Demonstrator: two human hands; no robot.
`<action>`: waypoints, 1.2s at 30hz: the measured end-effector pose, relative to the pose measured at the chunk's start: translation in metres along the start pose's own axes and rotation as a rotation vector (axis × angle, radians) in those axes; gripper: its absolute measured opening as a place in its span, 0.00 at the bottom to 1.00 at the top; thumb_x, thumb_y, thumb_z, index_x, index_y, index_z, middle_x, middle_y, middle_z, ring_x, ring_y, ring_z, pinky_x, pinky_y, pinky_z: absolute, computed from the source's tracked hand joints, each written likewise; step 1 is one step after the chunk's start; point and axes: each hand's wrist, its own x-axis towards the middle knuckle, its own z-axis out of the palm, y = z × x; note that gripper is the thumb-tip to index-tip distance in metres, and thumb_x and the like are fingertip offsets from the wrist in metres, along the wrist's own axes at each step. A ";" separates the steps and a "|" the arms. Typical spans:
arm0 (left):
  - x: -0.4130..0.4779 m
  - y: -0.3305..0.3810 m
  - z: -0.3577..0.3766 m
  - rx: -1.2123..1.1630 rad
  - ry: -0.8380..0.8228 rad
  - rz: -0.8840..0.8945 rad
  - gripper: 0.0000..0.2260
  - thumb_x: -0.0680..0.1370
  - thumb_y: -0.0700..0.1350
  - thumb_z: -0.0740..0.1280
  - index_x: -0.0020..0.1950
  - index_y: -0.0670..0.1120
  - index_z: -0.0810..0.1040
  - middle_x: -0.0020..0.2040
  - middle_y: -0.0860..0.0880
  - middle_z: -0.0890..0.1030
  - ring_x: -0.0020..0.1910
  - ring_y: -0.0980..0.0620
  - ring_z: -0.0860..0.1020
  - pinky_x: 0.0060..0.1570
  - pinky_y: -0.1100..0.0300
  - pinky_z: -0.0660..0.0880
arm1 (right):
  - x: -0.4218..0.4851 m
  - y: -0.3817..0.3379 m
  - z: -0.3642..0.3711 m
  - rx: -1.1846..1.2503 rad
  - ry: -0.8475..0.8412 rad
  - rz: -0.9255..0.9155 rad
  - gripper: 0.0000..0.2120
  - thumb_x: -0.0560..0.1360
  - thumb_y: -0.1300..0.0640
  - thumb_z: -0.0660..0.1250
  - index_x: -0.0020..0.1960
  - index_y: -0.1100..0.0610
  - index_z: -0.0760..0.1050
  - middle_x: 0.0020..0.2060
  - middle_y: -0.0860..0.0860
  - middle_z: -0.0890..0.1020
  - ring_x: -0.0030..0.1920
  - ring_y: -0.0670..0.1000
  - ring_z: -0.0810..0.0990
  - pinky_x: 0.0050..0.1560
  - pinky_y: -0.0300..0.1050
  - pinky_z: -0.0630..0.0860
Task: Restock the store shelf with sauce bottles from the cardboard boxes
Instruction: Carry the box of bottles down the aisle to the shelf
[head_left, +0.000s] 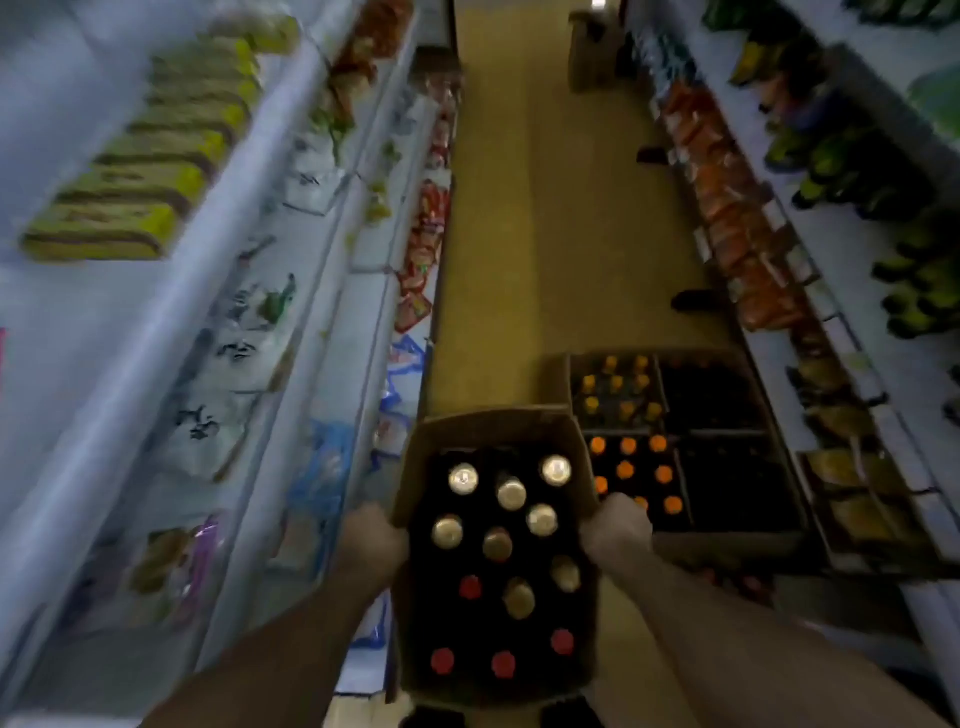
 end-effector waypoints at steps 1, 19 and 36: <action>0.031 -0.007 0.025 -0.020 -0.014 0.005 0.14 0.75 0.47 0.69 0.40 0.35 0.80 0.38 0.35 0.81 0.47 0.34 0.84 0.42 0.49 0.75 | 0.024 0.000 0.014 -0.016 -0.027 0.021 0.13 0.80 0.57 0.66 0.38 0.56 0.70 0.39 0.54 0.77 0.38 0.53 0.75 0.40 0.48 0.74; 0.276 -0.058 0.279 0.091 -0.295 -0.064 0.07 0.79 0.39 0.69 0.50 0.34 0.81 0.44 0.40 0.80 0.48 0.39 0.81 0.48 0.49 0.78 | 0.295 0.075 0.252 -0.159 -0.068 0.237 0.15 0.80 0.60 0.68 0.36 0.58 0.68 0.39 0.55 0.75 0.46 0.58 0.79 0.43 0.47 0.71; 0.209 -0.076 0.304 0.110 -0.084 0.343 0.29 0.80 0.53 0.69 0.80 0.53 0.65 0.77 0.46 0.63 0.72 0.45 0.68 0.67 0.48 0.73 | 0.224 0.102 0.296 -0.223 0.182 -0.461 0.26 0.68 0.63 0.77 0.64 0.63 0.75 0.60 0.63 0.76 0.57 0.63 0.76 0.54 0.57 0.79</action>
